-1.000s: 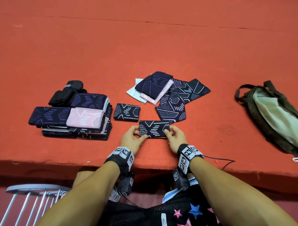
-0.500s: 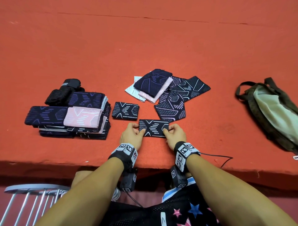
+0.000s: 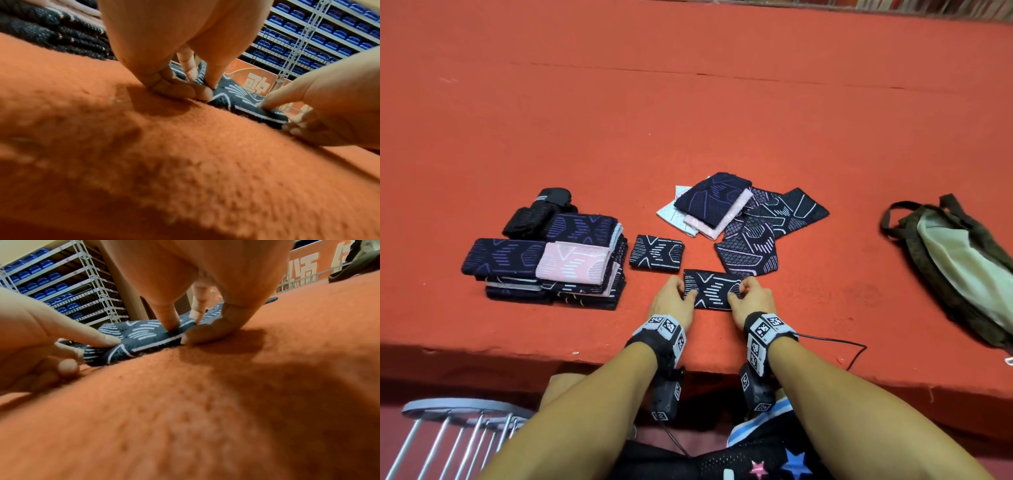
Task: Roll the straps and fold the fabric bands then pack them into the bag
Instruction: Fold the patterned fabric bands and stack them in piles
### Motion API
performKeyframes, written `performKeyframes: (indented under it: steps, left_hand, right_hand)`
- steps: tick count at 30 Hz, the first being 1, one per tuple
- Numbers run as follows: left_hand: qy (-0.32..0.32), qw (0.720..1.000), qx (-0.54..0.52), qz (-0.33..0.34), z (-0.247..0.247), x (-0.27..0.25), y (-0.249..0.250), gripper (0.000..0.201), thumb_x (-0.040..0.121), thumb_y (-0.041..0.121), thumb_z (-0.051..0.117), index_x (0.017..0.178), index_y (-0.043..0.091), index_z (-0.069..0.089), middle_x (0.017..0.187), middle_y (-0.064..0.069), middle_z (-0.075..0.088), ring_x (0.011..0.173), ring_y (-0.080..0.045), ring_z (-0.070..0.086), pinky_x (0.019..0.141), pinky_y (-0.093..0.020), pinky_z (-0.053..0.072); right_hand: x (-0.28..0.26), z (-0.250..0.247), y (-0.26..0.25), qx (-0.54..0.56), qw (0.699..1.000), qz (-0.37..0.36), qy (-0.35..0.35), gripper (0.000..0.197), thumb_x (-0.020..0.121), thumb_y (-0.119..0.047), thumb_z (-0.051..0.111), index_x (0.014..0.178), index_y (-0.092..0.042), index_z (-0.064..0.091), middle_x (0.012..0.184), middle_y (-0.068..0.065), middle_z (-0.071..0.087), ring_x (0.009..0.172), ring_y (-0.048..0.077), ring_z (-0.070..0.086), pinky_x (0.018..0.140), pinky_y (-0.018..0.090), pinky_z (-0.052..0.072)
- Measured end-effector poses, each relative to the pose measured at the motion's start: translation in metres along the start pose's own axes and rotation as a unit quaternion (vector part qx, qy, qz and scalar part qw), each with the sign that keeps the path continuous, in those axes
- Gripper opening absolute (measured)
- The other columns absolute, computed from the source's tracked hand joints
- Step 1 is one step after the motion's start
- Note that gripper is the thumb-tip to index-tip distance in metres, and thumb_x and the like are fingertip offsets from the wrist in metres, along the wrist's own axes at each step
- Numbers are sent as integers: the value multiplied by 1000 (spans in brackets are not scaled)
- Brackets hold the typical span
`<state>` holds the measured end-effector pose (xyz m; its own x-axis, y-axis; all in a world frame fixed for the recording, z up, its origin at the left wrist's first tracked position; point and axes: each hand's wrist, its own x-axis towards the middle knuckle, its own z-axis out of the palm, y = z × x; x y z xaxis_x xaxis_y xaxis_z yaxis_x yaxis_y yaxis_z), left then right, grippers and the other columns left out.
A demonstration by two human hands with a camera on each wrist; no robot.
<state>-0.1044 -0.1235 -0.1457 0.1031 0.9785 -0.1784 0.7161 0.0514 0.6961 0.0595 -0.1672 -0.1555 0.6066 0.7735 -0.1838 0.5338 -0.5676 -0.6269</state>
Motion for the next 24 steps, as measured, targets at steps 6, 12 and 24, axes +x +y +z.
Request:
performKeyframes:
  steps: [6,12,24]
  left_hand:
    - [35,991,-127,3,-21,-10,12,19,99,24,57,98,23,38,73,3,63,51,-16,69,65,-45,60]
    - [130,981,-94,111,-63,26,17,14,101,18,44,98,31,44,82,4,68,46,-4,64,67,-36,54]
    - [110,993,27,-37,-63,68,6,45,100,26,52,144,20,50,160,-7,23,122,-32,56,97,-36,43]
  right_hand:
    - [-2,-1,-14,119,990,-70,-43,32,86,-20,65,89,-37,38,65,-1,58,56,29,64,59,41,56]
    - [12,4,-78,201,964,-168,-51,23,96,-13,54,93,-35,58,76,-1,60,46,13,59,50,34,56]
    - [51,80,-108,180,967,-147,-106,17,94,-17,63,105,-29,70,82,0,66,56,19,64,57,39,60]
